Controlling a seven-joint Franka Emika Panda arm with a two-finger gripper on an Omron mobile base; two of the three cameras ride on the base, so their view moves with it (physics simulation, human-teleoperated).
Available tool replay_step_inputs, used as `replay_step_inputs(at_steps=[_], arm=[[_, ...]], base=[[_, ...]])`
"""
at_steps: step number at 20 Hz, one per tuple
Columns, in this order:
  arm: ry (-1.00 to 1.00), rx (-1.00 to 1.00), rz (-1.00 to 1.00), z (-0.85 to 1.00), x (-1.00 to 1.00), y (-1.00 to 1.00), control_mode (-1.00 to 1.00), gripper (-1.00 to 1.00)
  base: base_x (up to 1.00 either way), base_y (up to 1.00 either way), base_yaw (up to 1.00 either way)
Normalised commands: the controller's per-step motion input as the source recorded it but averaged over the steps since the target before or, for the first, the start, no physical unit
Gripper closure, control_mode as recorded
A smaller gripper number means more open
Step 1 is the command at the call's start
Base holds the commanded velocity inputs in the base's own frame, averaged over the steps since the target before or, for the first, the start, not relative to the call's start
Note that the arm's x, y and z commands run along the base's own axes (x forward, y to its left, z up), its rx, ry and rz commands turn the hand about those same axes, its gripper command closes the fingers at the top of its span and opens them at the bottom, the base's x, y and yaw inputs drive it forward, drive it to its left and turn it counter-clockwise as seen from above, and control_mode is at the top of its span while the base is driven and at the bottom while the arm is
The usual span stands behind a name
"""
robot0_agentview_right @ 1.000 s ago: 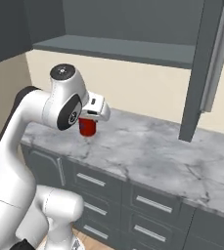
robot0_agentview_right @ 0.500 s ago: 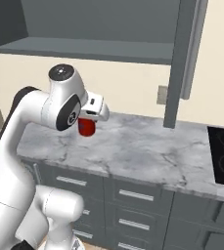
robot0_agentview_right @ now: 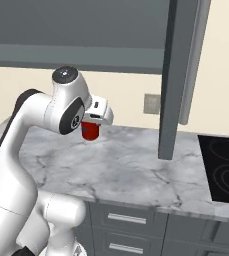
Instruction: Sort all alcoholic drinks to one cabinet, and non-alcoholic drinks to the other.
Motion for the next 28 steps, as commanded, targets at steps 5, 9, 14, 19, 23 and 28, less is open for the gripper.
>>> replay_step_inputs(at_steps=[5,9,14,19,23,28], arm=[[0.0,0.0,0.0,0.0,0.0,0.0,1.0,1.0],[0.0,0.0,0.0,0.0,0.0,0.0,1.0,1.0],[0.0,0.0,0.0,0.0,0.0,0.0,1.0,1.0],[0.0,0.0,0.0,0.0,0.0,0.0,1.0,1.0],[-0.04,-0.06,0.01,0.0,-0.03,0.16,-1.0,1.0],[-0.13,-0.14,0.0,0.16,-0.04,0.32,-1.0,1.0]], base=[[0.17,0.22,-0.02],[0.52,0.14,0.02],[0.41,0.11,0.11],[0.0,0.14,0.11],[0.0,0.04,0.01],[0.0,0.0,0.0]])
